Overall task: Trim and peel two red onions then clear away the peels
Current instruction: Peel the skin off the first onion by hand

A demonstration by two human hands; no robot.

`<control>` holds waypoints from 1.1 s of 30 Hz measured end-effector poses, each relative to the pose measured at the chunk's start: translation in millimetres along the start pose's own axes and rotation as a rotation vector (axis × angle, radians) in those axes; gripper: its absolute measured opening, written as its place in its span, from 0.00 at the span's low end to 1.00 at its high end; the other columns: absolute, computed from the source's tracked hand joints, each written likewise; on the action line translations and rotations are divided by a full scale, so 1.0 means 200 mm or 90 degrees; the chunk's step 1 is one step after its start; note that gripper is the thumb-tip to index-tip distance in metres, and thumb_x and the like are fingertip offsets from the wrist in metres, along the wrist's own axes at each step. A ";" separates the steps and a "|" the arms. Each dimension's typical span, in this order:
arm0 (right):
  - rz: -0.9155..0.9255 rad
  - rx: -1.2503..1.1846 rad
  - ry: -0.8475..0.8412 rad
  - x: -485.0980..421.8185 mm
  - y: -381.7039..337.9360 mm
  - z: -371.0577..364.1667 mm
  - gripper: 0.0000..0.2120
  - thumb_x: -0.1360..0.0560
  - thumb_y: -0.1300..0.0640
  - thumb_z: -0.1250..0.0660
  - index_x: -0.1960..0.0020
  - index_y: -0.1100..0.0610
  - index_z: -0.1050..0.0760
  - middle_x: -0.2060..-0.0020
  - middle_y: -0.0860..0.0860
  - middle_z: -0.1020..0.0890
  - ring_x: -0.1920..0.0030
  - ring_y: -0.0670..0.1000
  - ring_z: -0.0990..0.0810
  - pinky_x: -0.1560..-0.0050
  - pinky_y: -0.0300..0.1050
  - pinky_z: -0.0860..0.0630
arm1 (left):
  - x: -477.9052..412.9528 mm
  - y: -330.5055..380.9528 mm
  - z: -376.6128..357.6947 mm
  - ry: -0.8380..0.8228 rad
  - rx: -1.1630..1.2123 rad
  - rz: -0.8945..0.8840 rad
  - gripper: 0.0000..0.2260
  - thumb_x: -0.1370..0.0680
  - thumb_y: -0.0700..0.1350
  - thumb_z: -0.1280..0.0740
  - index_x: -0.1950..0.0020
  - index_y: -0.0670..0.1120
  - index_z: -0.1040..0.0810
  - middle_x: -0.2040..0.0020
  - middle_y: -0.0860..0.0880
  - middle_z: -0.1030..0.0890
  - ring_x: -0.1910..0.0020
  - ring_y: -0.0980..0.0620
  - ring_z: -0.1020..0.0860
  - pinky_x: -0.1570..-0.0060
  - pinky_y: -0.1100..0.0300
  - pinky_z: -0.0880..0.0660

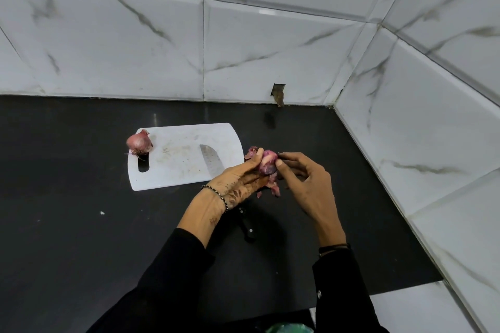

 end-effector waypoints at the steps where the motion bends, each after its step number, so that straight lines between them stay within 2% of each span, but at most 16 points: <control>1: 0.002 -0.001 0.002 0.00 0.00 0.00 0.09 0.21 0.53 0.30 0.41 0.51 0.18 0.50 0.44 0.15 0.48 0.43 0.16 0.47 0.49 0.17 | 0.00 -0.01 0.00 -0.013 -0.001 0.002 0.13 0.25 0.44 0.29 0.44 0.40 0.19 0.51 0.38 0.15 0.53 0.44 0.15 0.55 0.54 0.17; 3: 0.009 -0.010 0.004 0.00 -0.01 -0.01 0.09 0.20 0.53 0.31 0.41 0.51 0.18 0.50 0.43 0.15 0.48 0.44 0.16 0.48 0.48 0.17 | 0.00 -0.01 0.01 -0.041 -0.003 -0.005 0.14 0.27 0.44 0.30 0.42 0.40 0.19 0.48 0.38 0.15 0.49 0.43 0.16 0.47 0.53 0.19; 5: 0.017 -0.019 0.007 0.00 -0.01 -0.01 0.09 0.20 0.54 0.31 0.42 0.51 0.17 0.49 0.43 0.15 0.48 0.44 0.17 0.51 0.46 0.17 | 0.00 -0.03 0.03 -0.081 -0.005 -0.018 0.20 0.28 0.42 0.30 0.37 0.39 0.22 0.45 0.38 0.16 0.45 0.42 0.17 0.43 0.52 0.20; 8: 0.023 -0.031 0.004 0.00 -0.02 -0.02 0.08 0.21 0.56 0.31 0.43 0.53 0.17 0.49 0.46 0.16 0.48 0.43 0.18 0.61 0.40 0.18 | 0.00 -0.03 0.04 -0.152 -0.026 -0.060 0.24 0.29 0.34 0.30 0.33 0.42 0.24 0.38 0.38 0.19 0.39 0.40 0.20 0.43 0.49 0.20; 10: 0.028 -0.019 0.000 -0.01 -0.03 -0.02 0.08 0.21 0.56 0.31 0.43 0.53 0.18 0.49 0.46 0.17 0.47 0.43 0.18 0.61 0.37 0.19 | 0.00 -0.02 0.04 -0.167 -0.096 -0.112 0.27 0.30 0.31 0.29 0.32 0.44 0.23 0.34 0.40 0.22 0.37 0.40 0.21 0.40 0.46 0.22; 12: 0.039 -0.011 -0.002 -0.01 -0.03 -0.01 0.08 0.21 0.57 0.30 0.42 0.54 0.18 0.49 0.46 0.17 0.47 0.43 0.18 0.60 0.36 0.19 | 0.01 -0.01 0.03 -0.144 -0.185 -0.169 0.28 0.32 0.31 0.26 0.33 0.45 0.22 0.34 0.44 0.21 0.39 0.44 0.19 0.38 0.42 0.25; 15: 0.044 -0.019 -0.006 -0.02 -0.05 0.01 0.08 0.21 0.59 0.30 0.43 0.55 0.18 0.49 0.46 0.17 0.47 0.43 0.19 0.61 0.35 0.20 | 0.01 0.00 0.02 -0.095 -0.272 -0.212 0.27 0.36 0.31 0.22 0.38 0.46 0.19 0.40 0.48 0.17 0.44 0.44 0.17 0.38 0.34 0.27; 17: 0.048 -0.014 -0.003 -0.02 -0.05 0.02 0.08 0.22 0.61 0.30 0.43 0.55 0.18 0.49 0.47 0.17 0.49 0.42 0.19 0.62 0.32 0.22 | 0.01 0.01 0.01 -0.055 -0.316 -0.239 0.28 0.37 0.32 0.20 0.40 0.46 0.18 0.40 0.49 0.18 0.45 0.45 0.16 0.41 0.37 0.23; 20: 0.046 -0.018 0.014 -0.02 -0.05 0.04 0.09 0.22 0.63 0.30 0.43 0.56 0.18 0.49 0.48 0.17 0.50 0.41 0.19 0.62 0.31 0.23 | 0.00 0.00 -0.01 -0.011 -0.317 -0.284 0.28 0.38 0.33 0.19 0.40 0.45 0.19 0.40 0.47 0.18 0.46 0.47 0.16 0.46 0.46 0.19; 23: 0.039 -0.012 0.035 -0.03 -0.03 0.05 0.10 0.22 0.62 0.30 0.43 0.53 0.18 0.49 0.45 0.17 0.49 0.43 0.18 0.55 0.34 0.22 | -0.01 0.01 -0.01 0.005 -0.296 -0.317 0.27 0.37 0.33 0.19 0.40 0.43 0.20 0.42 0.46 0.17 0.45 0.48 0.17 0.47 0.53 0.19; 26: 0.028 -0.018 0.039 -0.02 0.00 0.06 0.09 0.22 0.61 0.30 0.43 0.53 0.18 0.48 0.44 0.17 0.48 0.45 0.17 0.51 0.38 0.20 | -0.02 0.03 -0.01 0.010 -0.285 -0.324 0.26 0.36 0.33 0.20 0.40 0.42 0.21 0.44 0.44 0.16 0.46 0.47 0.16 0.47 0.55 0.19; 30: 0.010 -0.059 0.017 -0.01 0.00 0.04 0.09 0.21 0.61 0.31 0.43 0.55 0.18 0.49 0.47 0.17 0.50 0.46 0.17 0.57 0.36 0.20 | -0.05 0.02 -0.01 -0.002 -0.274 -0.313 0.26 0.35 0.32 0.21 0.38 0.41 0.21 0.44 0.43 0.16 0.45 0.47 0.17 0.49 0.57 0.19; 33: 0.020 -0.051 0.029 -0.01 -0.01 0.02 0.09 0.22 0.60 0.30 0.42 0.55 0.18 0.48 0.46 0.17 0.47 0.45 0.17 0.51 0.37 0.20 | -0.06 0.01 -0.02 0.003 -0.252 -0.317 0.24 0.33 0.30 0.23 0.39 0.39 0.21 0.46 0.44 0.15 0.46 0.49 0.16 0.51 0.62 0.20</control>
Point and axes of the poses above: each hand's wrist, its own x-axis away from the middle knuckle, its own z-axis out of the back of the hand, y = z × x, the point moved 3 cm from there along -x, towards the middle knuckle
